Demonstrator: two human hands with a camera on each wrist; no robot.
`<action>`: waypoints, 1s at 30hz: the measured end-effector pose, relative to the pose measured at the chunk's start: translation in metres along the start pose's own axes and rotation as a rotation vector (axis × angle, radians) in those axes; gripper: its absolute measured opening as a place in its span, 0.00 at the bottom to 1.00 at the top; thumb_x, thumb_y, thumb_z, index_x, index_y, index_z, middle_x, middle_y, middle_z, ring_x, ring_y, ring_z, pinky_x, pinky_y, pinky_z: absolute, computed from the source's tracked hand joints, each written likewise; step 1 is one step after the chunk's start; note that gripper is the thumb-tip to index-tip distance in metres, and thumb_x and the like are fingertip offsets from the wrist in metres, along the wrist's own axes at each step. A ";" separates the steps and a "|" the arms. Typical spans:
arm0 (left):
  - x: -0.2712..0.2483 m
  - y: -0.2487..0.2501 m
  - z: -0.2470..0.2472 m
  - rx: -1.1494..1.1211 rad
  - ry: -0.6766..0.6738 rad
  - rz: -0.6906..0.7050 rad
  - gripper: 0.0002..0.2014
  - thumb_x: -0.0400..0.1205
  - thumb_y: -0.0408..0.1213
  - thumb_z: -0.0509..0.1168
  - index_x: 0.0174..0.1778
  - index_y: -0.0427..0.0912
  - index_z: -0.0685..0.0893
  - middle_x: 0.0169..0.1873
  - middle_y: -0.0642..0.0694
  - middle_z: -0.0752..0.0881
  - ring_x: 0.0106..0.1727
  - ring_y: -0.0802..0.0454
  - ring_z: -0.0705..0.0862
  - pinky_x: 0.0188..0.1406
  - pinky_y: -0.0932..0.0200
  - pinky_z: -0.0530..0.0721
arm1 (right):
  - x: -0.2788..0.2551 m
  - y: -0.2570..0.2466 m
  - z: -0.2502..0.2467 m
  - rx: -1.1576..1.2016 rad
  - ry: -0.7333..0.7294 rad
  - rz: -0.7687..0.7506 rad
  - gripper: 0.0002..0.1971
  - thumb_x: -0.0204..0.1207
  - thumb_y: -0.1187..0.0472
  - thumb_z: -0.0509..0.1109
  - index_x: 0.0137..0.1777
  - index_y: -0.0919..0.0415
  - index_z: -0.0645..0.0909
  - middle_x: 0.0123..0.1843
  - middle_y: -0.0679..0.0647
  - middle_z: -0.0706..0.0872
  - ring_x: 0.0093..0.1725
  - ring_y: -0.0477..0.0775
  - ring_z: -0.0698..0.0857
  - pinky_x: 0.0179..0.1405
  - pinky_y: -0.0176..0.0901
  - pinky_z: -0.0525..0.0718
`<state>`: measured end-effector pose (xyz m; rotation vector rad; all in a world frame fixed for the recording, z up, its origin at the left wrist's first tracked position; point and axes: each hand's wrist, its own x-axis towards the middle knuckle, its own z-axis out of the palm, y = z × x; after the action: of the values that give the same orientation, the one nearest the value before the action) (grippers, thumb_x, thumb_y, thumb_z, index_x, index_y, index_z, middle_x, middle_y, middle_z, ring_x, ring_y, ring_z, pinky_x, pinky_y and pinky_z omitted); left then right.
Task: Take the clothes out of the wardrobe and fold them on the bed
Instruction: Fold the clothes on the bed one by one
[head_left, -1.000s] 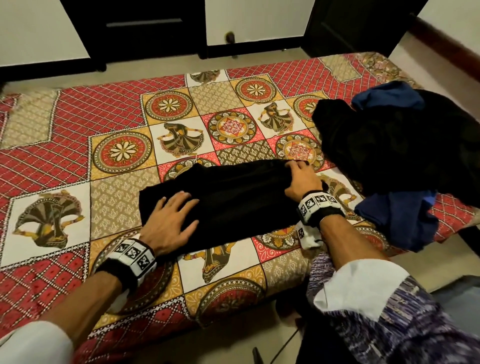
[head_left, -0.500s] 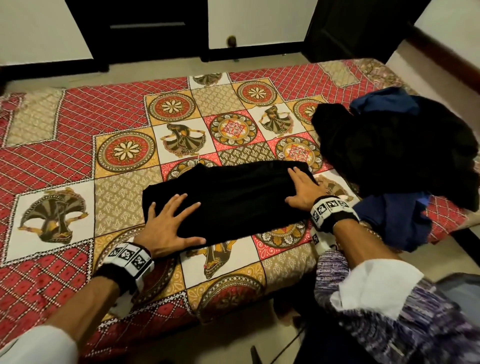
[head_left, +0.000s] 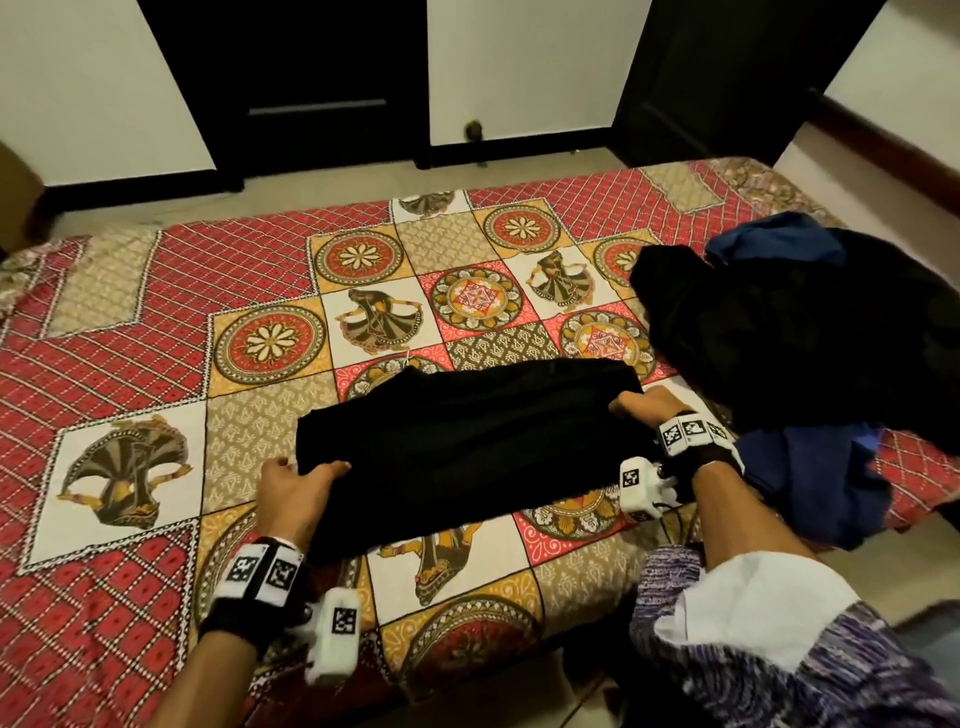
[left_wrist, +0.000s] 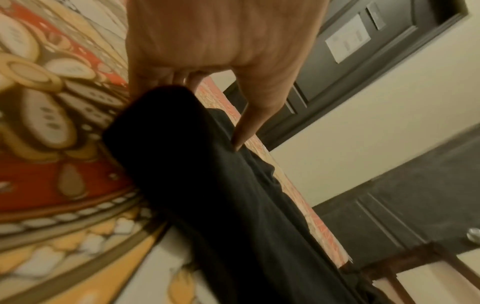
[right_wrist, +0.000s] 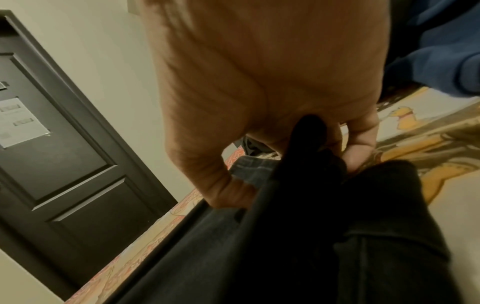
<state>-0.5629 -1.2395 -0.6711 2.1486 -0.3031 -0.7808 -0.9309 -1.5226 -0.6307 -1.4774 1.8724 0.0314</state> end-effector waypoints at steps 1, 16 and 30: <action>0.004 0.001 0.000 -0.046 -0.033 -0.045 0.35 0.57 0.55 0.81 0.55 0.36 0.89 0.48 0.38 0.93 0.49 0.39 0.91 0.56 0.36 0.89 | 0.013 0.005 0.001 0.001 -0.007 0.006 0.29 0.47 0.38 0.75 0.44 0.58 0.89 0.47 0.60 0.92 0.47 0.65 0.90 0.59 0.60 0.89; -0.028 0.029 -0.010 -0.324 -0.225 -0.068 0.08 0.79 0.27 0.75 0.53 0.32 0.87 0.44 0.38 0.91 0.43 0.43 0.90 0.36 0.55 0.83 | -0.046 -0.019 -0.016 0.173 -0.019 0.002 0.12 0.64 0.50 0.77 0.35 0.59 0.86 0.43 0.62 0.91 0.41 0.62 0.87 0.43 0.51 0.82; -0.085 0.113 -0.132 -0.410 -0.211 0.236 0.09 0.77 0.28 0.76 0.51 0.38 0.87 0.40 0.41 0.93 0.37 0.46 0.92 0.32 0.55 0.85 | -0.180 -0.071 -0.097 0.706 -0.293 -0.162 0.15 0.72 0.75 0.65 0.29 0.58 0.71 0.24 0.54 0.76 0.22 0.54 0.79 0.21 0.40 0.79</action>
<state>-0.5412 -1.1915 -0.4850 1.6183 -0.4540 -0.8504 -0.9097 -1.4403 -0.4316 -1.0498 1.3213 -0.4251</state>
